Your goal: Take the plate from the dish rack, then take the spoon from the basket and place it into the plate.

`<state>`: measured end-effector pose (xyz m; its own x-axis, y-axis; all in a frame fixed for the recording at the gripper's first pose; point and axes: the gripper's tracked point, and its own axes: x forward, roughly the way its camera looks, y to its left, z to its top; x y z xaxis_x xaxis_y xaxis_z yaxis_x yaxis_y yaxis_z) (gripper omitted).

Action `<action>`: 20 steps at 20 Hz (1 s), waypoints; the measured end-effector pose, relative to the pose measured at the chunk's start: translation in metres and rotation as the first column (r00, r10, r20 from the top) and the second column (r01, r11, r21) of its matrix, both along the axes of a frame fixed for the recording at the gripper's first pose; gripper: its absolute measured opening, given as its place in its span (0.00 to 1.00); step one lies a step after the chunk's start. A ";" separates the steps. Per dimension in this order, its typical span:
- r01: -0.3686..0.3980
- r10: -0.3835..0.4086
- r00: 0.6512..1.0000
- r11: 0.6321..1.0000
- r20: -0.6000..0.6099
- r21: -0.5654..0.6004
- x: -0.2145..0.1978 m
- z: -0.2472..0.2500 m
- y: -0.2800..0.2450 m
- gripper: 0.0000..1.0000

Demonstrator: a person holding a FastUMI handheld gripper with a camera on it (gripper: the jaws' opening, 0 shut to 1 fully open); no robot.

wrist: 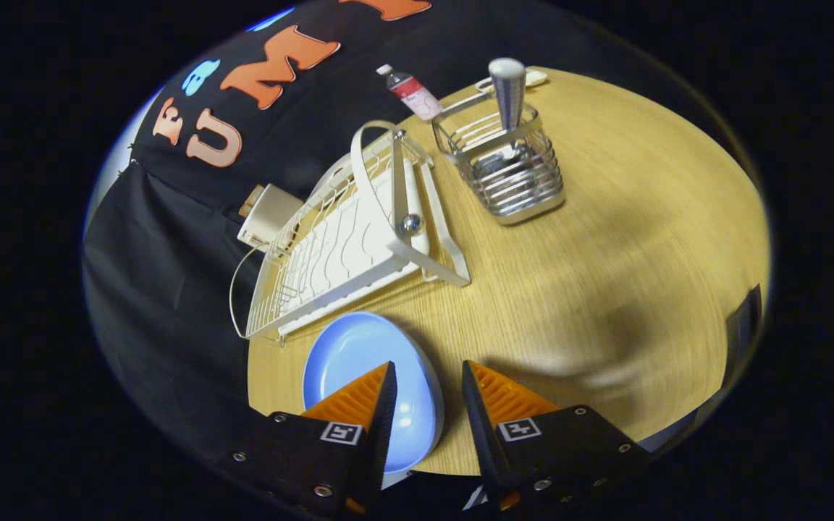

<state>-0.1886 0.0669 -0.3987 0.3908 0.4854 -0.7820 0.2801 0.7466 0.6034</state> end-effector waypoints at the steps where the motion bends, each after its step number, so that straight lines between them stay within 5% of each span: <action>1: 0.027 -0.026 0.999 0.999 0.045 -0.034 0.011 0.006 -0.014 0.58; 4: 0.115 -0.077 0.976 0.977 0.205 -0.180 0.046 0.024 -0.065 0.74; 9: 0.204 -0.049 0.915 0.911 0.399 -0.357 0.087 0.048 -0.119 0.78; 20: 0.147 0.099 0.895 0.855 0.435 -0.497 0.116 0.028 -0.113 0.22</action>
<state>-0.0725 -0.0463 -0.3706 0.7507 0.0562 -0.6583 0.1063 0.9731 0.2043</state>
